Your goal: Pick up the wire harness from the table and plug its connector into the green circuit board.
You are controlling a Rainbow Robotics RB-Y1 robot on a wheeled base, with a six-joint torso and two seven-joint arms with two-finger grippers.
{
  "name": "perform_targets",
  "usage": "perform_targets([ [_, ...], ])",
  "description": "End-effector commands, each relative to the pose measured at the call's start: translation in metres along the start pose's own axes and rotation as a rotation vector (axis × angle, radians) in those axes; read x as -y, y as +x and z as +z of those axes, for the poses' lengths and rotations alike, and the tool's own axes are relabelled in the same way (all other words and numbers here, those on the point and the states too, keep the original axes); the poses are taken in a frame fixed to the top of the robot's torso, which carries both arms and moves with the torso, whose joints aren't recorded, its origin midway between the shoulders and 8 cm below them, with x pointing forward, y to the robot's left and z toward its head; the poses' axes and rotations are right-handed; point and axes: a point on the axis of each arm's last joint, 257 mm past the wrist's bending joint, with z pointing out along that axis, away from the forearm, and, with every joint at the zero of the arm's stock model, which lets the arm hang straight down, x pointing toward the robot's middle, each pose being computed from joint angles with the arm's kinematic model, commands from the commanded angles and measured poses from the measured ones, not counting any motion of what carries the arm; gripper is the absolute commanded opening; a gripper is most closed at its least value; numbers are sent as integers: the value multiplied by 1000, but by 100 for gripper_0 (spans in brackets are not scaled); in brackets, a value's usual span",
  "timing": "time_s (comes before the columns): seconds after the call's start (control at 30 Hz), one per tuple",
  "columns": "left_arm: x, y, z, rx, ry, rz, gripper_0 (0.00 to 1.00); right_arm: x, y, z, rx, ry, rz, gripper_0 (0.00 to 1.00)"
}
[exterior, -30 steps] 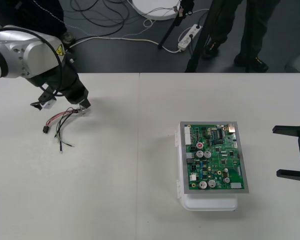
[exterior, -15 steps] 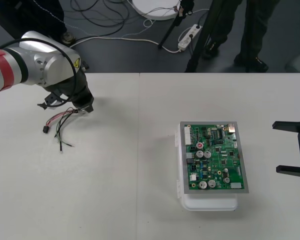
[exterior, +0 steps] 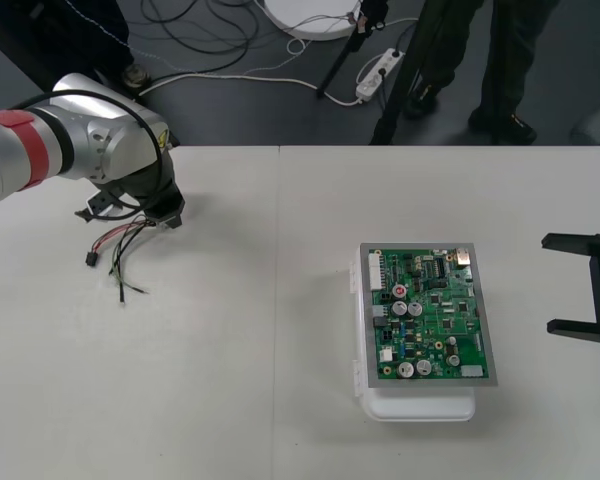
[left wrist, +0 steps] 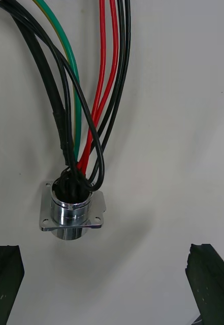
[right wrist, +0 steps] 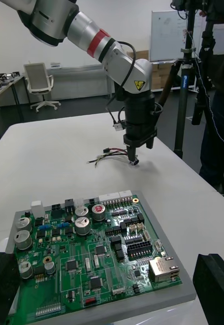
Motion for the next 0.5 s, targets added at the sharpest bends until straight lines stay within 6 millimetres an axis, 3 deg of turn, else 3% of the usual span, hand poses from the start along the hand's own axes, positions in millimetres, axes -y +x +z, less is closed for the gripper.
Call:
perform_targets([
  [0.03, 11, 18, -8, -31, 38, 125, 94, 1, -7, 3, 32, -30, -99, 100],
  [0.5, -14, -1, 12, -1, -14, 126, 94, -20, -12, 4, 106, -55, -150, 100],
])
